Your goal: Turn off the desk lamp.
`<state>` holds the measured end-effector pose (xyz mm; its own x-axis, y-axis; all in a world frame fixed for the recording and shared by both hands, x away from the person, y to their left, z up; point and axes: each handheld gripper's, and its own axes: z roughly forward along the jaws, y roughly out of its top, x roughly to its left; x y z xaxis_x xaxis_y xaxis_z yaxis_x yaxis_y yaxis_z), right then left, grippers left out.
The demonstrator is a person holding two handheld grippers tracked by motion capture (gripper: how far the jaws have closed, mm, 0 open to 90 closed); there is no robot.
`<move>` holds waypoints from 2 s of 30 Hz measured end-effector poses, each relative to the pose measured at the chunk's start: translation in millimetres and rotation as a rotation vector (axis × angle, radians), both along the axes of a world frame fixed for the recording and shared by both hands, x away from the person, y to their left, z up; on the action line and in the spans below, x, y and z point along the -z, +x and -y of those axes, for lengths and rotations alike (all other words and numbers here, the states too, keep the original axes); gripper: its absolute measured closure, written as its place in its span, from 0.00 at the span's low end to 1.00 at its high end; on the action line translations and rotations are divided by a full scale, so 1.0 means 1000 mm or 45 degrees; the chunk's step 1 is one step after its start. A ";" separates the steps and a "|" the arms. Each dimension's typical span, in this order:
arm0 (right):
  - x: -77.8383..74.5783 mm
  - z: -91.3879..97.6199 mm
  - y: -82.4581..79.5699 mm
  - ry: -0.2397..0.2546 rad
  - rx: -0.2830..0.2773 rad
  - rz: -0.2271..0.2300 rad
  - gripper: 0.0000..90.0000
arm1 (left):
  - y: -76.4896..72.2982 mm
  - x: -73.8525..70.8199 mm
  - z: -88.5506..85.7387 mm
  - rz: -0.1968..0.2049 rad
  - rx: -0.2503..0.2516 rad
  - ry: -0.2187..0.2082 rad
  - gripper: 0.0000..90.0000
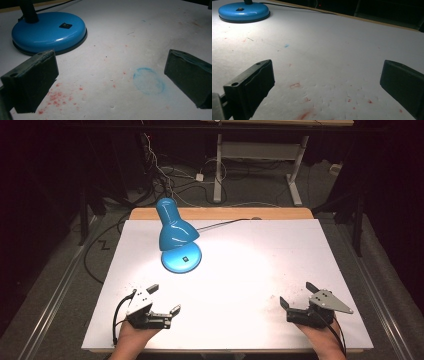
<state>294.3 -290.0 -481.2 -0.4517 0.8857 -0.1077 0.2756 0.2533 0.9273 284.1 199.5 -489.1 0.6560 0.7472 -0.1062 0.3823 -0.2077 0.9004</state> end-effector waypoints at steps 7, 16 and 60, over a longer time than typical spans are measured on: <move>-0.001 0.005 -0.001 0.037 0.012 -0.002 0.01 | 0.002 0.005 -0.004 -0.006 -0.022 -0.008 0.00; -0.001 0.002 -0.004 0.029 -0.015 -0.002 0.01 | -0.002 0.000 -0.004 0.016 0.007 0.007 0.00; -0.002 -0.005 -0.007 0.007 -0.087 -0.002 0.01 | 0.000 0.000 -0.007 -0.014 0.039 0.023 0.24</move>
<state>287.7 -285.4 -479.7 -0.5112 0.8534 -0.1021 0.2592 0.2663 0.9284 283.7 206.3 -488.7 0.6773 0.7289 -0.1002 0.3855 -0.2356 0.8921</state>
